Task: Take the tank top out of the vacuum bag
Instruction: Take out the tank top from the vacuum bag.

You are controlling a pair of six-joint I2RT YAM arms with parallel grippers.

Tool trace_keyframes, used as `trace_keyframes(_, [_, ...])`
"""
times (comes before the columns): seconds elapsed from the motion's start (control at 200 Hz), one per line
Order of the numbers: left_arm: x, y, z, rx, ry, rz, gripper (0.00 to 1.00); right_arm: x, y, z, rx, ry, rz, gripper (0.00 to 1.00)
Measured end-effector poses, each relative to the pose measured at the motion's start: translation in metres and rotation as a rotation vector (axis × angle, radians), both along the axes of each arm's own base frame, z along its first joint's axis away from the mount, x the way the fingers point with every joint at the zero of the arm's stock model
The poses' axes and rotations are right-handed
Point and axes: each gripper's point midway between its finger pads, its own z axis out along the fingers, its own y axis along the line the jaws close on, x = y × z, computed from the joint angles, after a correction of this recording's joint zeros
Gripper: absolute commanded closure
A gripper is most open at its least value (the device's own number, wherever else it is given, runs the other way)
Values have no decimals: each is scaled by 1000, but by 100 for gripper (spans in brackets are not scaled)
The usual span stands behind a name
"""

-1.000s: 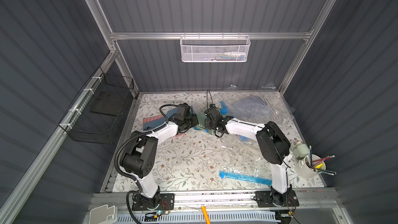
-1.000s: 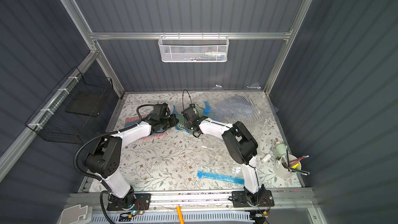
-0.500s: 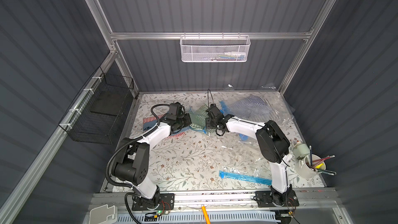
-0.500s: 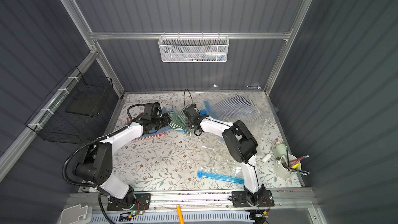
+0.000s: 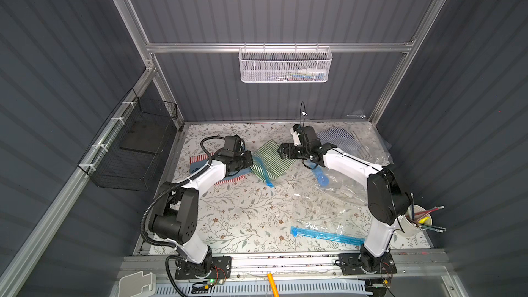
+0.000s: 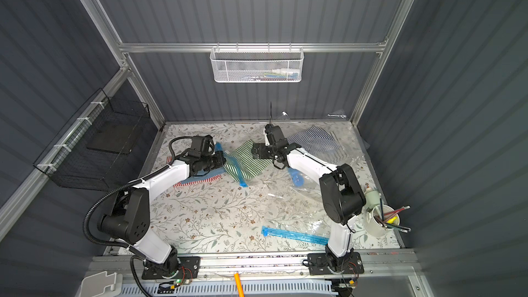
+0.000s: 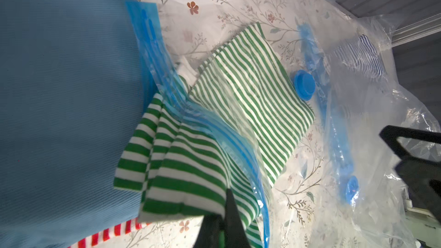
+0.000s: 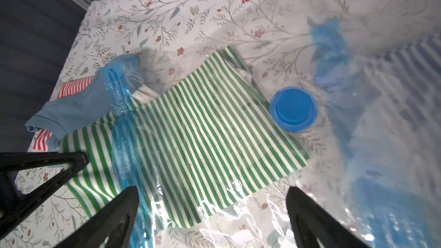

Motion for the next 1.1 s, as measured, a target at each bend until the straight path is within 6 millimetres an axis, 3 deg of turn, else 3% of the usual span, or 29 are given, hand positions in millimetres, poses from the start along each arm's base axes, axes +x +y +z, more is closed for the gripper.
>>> trace_keyframes(0.075, [0,0,-1,2,4,-1,100,6,-3,4,-16,1,-3,1])
trace_keyframes(0.155, [1,-1,0,0,5,-3,100,29,-14,-2,-59,24,-45,1])
trace_keyframes(0.255, [1,-2,2,-3,6,-6,100,70,-44,-26,-176,45,-133,1])
trace_keyframes(0.325, [1,-3,4,-9,5,-11,100,85,-68,-52,-263,80,-171,1])
trace_keyframes(0.5, [1,-7,7,-26,3,-24,100,90,-98,-101,-415,173,-178,1])
trace_keyframes(0.665, [1,-11,3,-41,12,-38,100,94,-100,-111,-518,166,-119,3])
trace_keyframes(0.72, [1,-12,1,-44,18,-41,100,97,-102,-113,-561,156,-109,14])
trace_keyframes(0.885, [1,-13,1,-54,20,-46,100,96,-104,-120,-628,148,-78,61])
trace_keyframes(1.101, [1,-13,1,-54,21,-47,100,95,-104,-119,-647,138,-85,84])
